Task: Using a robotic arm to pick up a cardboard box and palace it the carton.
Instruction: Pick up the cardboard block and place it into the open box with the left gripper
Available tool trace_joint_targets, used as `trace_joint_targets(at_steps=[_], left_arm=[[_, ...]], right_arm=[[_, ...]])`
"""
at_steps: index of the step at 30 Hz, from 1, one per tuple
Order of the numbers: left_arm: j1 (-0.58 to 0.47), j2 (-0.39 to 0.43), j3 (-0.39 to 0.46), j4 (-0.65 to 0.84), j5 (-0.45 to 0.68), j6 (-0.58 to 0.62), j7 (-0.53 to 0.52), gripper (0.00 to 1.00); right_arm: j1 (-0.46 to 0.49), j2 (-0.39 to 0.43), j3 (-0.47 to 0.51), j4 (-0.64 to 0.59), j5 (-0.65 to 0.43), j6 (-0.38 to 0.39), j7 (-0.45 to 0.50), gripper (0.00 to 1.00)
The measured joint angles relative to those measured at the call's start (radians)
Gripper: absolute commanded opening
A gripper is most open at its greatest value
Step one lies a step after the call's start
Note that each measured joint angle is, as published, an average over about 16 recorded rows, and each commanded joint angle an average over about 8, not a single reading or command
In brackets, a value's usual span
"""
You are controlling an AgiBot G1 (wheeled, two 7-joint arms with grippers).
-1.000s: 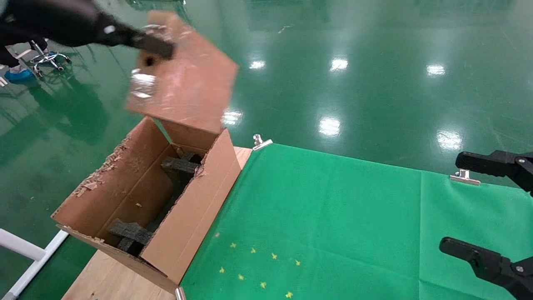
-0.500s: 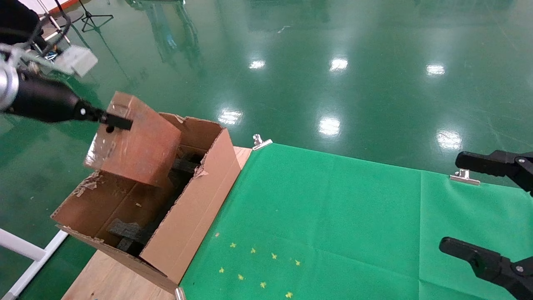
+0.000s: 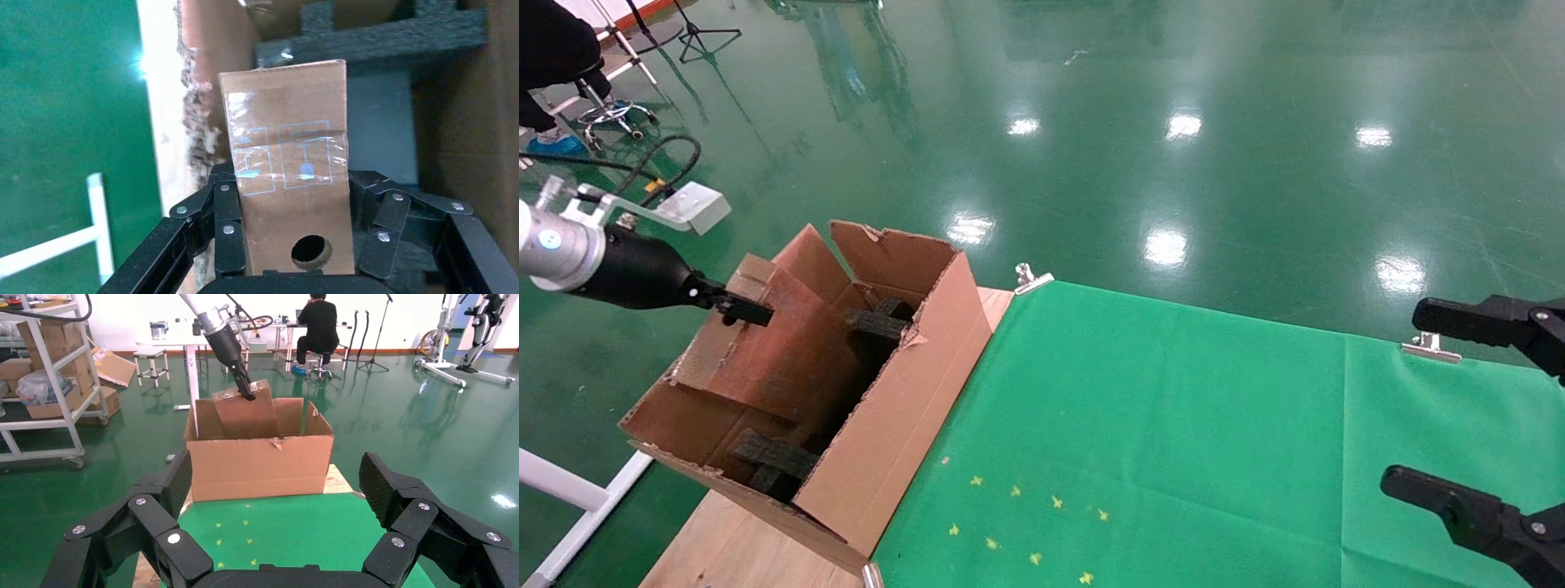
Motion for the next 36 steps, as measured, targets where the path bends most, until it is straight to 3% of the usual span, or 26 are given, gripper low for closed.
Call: trace_joint_targets(at_steps=[12,27,28,35,36], left_arm=[[0.088,0.067,-0.006,0.145,-0.001,-0.172,0.088,0.0],[0.166,0.084,-0.04,0.203,-0.056,-0.131,0.122,0.0],[0.171,0.085,-0.042,0.206,-0.059,-0.13,0.123,0.07],[0.195,0.089,-0.05,0.218,-0.073,-0.132,0.128,0.94],[0.197,0.09,-0.051,0.219,-0.074,-0.132,0.128,1.0]], right_arm=[[0.0,0.0,0.0,0.0,0.0,0.0,0.0,1.0],[0.0,0.0,0.0,0.0,0.0,0.0,0.0,1.0],[0.0,0.0,0.0,0.0,0.0,0.0,0.0,1.0],[0.0,0.0,0.0,0.0,0.0,0.0,0.0,1.0],[0.0,0.0,0.0,0.0,0.0,0.0,0.0,1.0]])
